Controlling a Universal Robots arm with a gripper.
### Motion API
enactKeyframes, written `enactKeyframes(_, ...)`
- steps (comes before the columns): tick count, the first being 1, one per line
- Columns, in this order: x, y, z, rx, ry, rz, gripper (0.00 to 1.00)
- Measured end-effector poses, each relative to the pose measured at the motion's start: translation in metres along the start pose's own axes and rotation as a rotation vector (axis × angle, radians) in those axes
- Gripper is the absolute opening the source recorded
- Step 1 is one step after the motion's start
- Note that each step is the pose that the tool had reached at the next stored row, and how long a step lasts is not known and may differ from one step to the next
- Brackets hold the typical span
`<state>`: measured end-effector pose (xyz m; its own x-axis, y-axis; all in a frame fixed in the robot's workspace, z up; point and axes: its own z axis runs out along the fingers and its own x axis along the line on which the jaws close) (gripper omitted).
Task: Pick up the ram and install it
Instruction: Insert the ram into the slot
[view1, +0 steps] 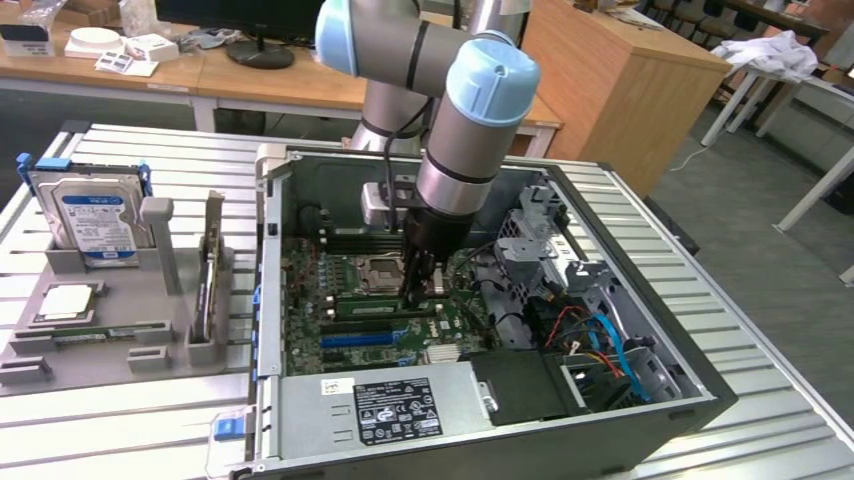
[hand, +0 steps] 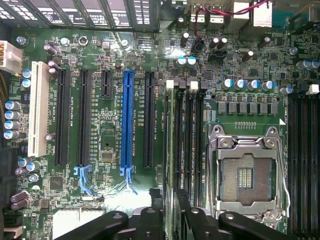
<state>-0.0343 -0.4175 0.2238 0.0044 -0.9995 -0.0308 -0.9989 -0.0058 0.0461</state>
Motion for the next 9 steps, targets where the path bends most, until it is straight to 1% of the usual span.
enactKeyframes(3,0.0,0.0003,-0.0063,0.0001,0.0001,0.0,0.25)
enactKeyframes(9,-0.001,0.0013,-0.0286,0.0002,0.0002,0.0,0.25)
